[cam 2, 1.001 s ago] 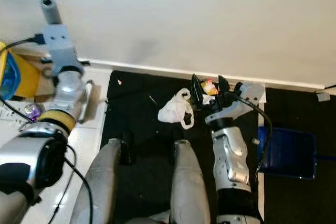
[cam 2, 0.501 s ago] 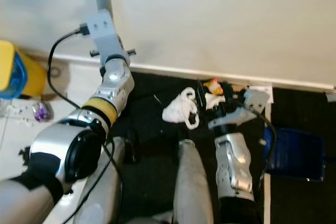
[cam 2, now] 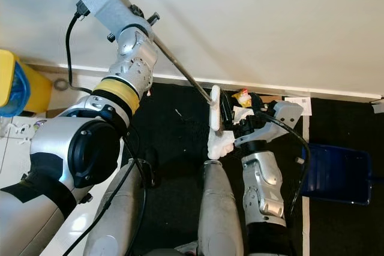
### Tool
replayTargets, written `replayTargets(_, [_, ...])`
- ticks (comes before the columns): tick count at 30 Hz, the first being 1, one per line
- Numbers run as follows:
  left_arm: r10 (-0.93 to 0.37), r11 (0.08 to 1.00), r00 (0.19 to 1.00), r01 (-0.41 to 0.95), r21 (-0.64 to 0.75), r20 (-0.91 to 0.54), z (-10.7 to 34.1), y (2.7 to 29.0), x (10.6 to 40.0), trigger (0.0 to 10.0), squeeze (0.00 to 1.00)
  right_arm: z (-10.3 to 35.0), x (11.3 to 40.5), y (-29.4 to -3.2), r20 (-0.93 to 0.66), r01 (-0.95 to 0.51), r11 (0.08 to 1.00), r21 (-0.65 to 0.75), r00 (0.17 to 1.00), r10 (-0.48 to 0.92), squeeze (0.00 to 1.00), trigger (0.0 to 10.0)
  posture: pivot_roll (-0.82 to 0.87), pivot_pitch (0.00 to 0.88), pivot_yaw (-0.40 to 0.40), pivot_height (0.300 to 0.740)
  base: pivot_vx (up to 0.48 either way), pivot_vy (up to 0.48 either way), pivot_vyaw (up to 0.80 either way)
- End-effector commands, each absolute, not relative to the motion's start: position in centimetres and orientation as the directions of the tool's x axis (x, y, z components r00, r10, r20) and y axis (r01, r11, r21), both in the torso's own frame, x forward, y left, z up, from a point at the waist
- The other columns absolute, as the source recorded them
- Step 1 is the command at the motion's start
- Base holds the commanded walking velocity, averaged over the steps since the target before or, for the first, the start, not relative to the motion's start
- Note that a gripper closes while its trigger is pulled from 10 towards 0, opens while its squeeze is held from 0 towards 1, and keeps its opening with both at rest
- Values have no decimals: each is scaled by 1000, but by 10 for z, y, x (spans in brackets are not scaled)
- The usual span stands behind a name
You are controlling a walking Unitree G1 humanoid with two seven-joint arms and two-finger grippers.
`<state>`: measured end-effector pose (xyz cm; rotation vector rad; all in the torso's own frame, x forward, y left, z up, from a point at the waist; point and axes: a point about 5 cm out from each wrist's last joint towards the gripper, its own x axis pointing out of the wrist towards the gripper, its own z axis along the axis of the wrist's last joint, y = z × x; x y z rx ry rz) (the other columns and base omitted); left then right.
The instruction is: Sweep floor
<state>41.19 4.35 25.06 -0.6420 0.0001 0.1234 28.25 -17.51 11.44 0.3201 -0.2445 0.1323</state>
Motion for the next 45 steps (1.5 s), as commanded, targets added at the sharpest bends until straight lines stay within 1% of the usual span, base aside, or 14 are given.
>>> replayTargets(1, [-170, 784, 983, 176, -596, 67, 281, -59, 375, 10000, 0, 104, 279, -181, 221, -140, 944, 297, 972, 74, 0, 10000, -49, 406, 8, 731, 0, 0, 0])
replayTargets(5, [-172, 866, 967, 238, -439, 186, 289, -29, 390, 10000, 0, 106, 288, -183, 231, -142, 943, 302, 970, 72, 0, 10000, -22, 337, -5, 731, 0, 0, 0])
replayTargets(8, [-101, 935, 979, 155, -320, 179, 286, 18, 409, 10000, 0, 108, 297, -183, 236, -145, 941, 306, 969, 72, 0, 10000, -13, 312, -15, 731, 0, 0, 0])
replayTargets(9, [-101, 935, 979, 155, -320, 179, 286, 18, 409, 10000, 0, 108, 297, -183, 236, -145, 941, 306, 969, 72, 0, 10000, -13, 312, -15, 731, 0, 0, 0])
replayTargets(12, [-40, 991, 970, 69, -113, 240, 273, 84, 419, 10000, 0, 103, 309, -178, 206, -164, 935, 315, 973, 101, 0, 10000, 8, 248, -42, 731, 0, 0, 0])
replayTargets(13, [-40, 991, 970, 69, -113, 240, 273, 84, 419, 10000, 0, 103, 309, -178, 206, -164, 935, 315, 973, 101, 0, 10000, 8, 248, -42, 731, 0, 0, 0])
replayTargets(14, [-16, 999, 971, 26, -39, 239, 262, 107, 419, 10000, 0, 97, 313, -177, 155, -155, 940, 305, 982, 111, 0, 10000, 13, 224, -47, 731, 0, 0, 0])
replayTargets(19, [124, 988, 979, -137, 76, 164, 213, 174, 408, 10000, 0, 76, 320, -184, -17, -66, 965, 253, 997, 73, 0, 10000, 21, 159, -42, 731, 0, 0, 0])
replayTargets(24, [249, 962, 963, -258, 87, 102, 160, 230, 377, 10000, 0, 77, 327, -192, -43, -19, 972, 234, 999, 29, 0, 10000, 28, 121, -38, 731, 0, 0, 0])
replayTargets(29, [401, 913, 915, -396, 96, -40, 109, 255, 345, 10000, 0, 72, 327, -194, -64, -25, 975, 221, 997, 40, 0, 10000, 46, 75, -40, 731, 0, 0, 0])
replayTargets(31, [516, 854, 842, -520, 18, -158, 77, 264, 320, 10000, 0, 64, 326, -195, -91, -14, 973, 231, 995, 36, 0, 10000, 49, 64, -48, 731, 0, 0, 0])
replayTargets(35, [529, 848, 837, -517, 114, -139, 69, 265, 312, 10000, 0, 61, 324, -194, -101, -17, 973, 232, 994, 42, 0, 10000, 49, 55, -52, 731, 0, 0, 0])
replayTargets(41, [451, 888, 888, -457, -49, -92, 62, 255, 301, 10000, 0, 45, 312, -198, -139, -14, 976, 216, 989, 45, 0, 10000, 44, 31, -57, 731, 0, 0, 0])
replayTargets(45, [434, 898, 899, -437, -50, -62, 68, 250, 306, 10000, 0, 37, 306, -199, -169, -15, 972, 234, 984, 56, 0, 10000, 40, 21, -51, 731, 0, 0, 0])
